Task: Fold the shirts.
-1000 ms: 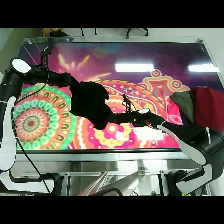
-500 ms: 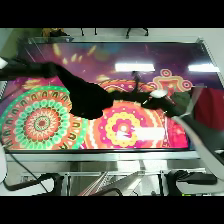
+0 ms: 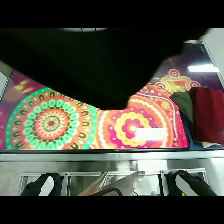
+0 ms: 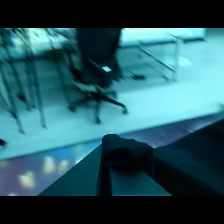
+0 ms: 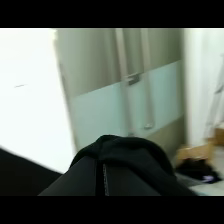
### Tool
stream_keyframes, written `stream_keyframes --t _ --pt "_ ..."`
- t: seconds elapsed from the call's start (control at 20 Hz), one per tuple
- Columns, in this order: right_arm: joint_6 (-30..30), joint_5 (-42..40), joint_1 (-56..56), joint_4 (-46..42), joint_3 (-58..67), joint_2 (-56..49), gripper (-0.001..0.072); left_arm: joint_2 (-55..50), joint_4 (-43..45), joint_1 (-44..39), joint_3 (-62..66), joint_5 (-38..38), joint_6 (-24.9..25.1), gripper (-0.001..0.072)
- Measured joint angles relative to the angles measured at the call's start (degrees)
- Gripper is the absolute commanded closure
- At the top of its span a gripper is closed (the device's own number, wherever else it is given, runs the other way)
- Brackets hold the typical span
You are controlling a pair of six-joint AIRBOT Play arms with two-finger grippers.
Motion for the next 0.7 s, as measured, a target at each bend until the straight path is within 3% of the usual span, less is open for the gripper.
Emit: stream_keyframes --t 0.3,0.6,0.7 --pt "5.4 7.4 -6.1 -6.3 3.1 -6.4 0.0684 6.6 1.6 2.1 -18.6 0.9 0.5 0.0693" --pt "6.6 17.1 -1.2 -8.1 -6.2 -27.0 0.0675 -5.1 -0.7 -6.0 -42.9 4.6 6.3 0.0692" --pt "4.5 17.3 1.7 -8.3 -10.8 -34.5 0.0459 -11.7 0.5 -10.0 -49.4 7.5 7.6 0.0692"
